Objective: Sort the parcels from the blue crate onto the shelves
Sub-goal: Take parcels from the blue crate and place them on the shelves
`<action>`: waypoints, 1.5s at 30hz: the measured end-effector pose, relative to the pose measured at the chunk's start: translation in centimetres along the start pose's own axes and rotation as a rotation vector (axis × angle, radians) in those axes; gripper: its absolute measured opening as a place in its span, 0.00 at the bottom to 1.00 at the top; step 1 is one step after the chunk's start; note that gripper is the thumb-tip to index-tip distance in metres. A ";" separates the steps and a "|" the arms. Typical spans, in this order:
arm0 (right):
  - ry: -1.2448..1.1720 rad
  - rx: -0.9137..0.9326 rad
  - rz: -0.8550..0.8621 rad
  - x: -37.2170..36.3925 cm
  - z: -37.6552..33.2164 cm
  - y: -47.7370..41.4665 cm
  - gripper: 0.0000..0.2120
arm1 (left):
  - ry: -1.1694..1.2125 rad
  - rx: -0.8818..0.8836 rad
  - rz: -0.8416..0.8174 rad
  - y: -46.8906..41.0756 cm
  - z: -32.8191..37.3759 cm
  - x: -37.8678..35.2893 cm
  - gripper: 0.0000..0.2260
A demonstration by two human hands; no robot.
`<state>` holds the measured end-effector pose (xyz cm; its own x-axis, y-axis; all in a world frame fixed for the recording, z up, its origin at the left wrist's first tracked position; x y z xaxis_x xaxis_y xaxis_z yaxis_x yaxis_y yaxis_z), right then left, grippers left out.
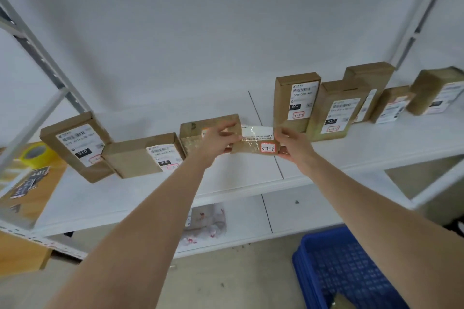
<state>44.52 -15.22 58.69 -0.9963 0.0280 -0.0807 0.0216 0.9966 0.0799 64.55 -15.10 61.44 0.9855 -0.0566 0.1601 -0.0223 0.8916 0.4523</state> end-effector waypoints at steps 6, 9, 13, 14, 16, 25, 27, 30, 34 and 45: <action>0.432 0.144 0.042 5.2 4.2 -1.1 0.17 | -0.154 -0.027 0.134 -2.6 -5.2 -5.7 0.27; 0.549 0.198 0.063 6.6 5.6 -0.8 0.16 | -0.147 -0.032 0.190 -2.9 -6.8 -7.6 0.25; 0.578 0.263 0.076 7.1 6.6 -0.7 0.14 | -0.189 -0.070 0.244 -3.7 -8.2 -8.9 0.23; 0.582 0.273 0.072 7.1 6.8 -0.8 0.14 | -0.224 -0.086 0.266 -3.8 -8.4 -9.0 0.23; 0.594 0.283 0.059 7.1 7.2 -0.7 0.13 | -0.342 -0.136 0.323 -3.9 -8.4 -9.3 0.22; 0.744 0.340 0.004 6.7 7.3 -0.4 0.14 | -0.976 -0.506 0.442 -1.1 -6.5 -11.9 0.23; 0.823 0.362 -0.008 6.6 7.2 -0.5 0.14 | -1.018 -0.511 0.485 -1.2 -6.1 -12.0 0.21; 0.924 0.391 -0.014 6.5 7.2 -0.5 0.14 | -1.122 -0.515 0.543 -1.6 -5.4 -12.4 0.18; 0.958 0.382 -0.006 6.4 7.3 -0.6 0.12 | -1.242 -0.532 0.607 -1.8 -4.8 -12.7 0.19; 0.883 0.160 0.071 6.6 9.2 -1.7 0.06 | -1.259 -0.576 0.612 -2.7 -4.5 -12.6 0.20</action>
<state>38.64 -16.01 48.92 -0.6915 0.0858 0.7173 0.0309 0.9955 -0.0892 53.01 -14.78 54.21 0.0599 0.3071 0.9498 -0.0018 0.9515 -0.3075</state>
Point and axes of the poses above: each hand's wrist, its own y-axis away from the middle knuckle, its own x-axis out of the back of the hand, z = x × y, the point moved 6 cm from there along -y, towards the middle knuckle, and after that the axes turned 13 degrees about x, right-handed, at the moved point
